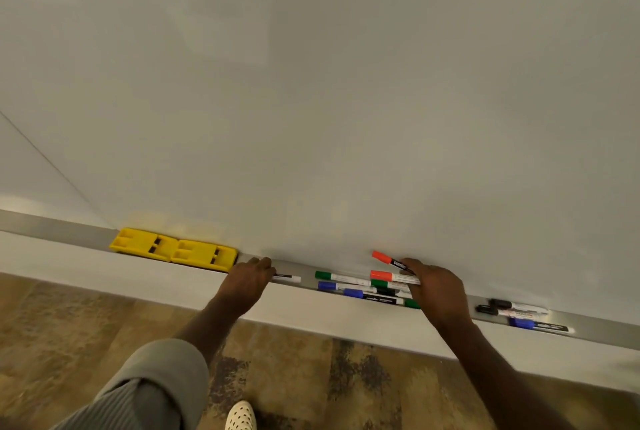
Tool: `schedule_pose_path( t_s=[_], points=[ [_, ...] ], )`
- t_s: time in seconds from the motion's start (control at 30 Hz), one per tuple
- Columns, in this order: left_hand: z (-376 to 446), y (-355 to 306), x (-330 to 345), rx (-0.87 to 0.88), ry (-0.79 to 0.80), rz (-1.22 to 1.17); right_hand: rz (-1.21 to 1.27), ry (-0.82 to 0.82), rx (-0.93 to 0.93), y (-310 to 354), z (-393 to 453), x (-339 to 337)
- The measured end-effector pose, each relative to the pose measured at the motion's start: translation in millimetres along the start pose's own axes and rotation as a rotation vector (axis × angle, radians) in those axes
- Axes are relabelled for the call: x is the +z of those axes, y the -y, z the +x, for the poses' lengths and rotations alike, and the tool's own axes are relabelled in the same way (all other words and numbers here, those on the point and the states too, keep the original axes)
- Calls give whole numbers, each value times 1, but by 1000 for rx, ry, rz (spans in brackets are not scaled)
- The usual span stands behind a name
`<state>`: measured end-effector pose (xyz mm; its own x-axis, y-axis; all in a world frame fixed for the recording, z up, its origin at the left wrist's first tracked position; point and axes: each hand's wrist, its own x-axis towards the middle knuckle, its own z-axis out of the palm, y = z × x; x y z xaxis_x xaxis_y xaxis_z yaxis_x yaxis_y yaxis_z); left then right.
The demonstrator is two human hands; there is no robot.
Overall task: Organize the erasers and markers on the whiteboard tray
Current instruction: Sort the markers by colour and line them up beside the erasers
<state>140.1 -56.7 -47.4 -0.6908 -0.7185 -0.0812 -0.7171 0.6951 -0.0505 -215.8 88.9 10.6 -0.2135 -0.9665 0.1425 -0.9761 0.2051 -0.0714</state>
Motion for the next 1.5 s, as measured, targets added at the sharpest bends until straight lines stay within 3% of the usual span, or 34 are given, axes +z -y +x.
schedule_pose_path(
  t_s=[0.33,0.47,0.7,0.97,1.27,1.5],
  points=[
    [1,42,15,135,4,62,38,122,-29,132,39,31],
    [-7,62,20,171,-75,-12,58,158,-12,172,48,43],
    [-18,107,16,-19,-263,-331,57,277,-65,231,68,75],
    [-23,126,12,-70,-373,-473,55,295,-110,260,78,98],
    [-11,111,15,168,-278,-457,153,281,-54,259,78,102],
    [7,96,20,96,-225,-334,268,229,26,249,72,97]
  ],
)
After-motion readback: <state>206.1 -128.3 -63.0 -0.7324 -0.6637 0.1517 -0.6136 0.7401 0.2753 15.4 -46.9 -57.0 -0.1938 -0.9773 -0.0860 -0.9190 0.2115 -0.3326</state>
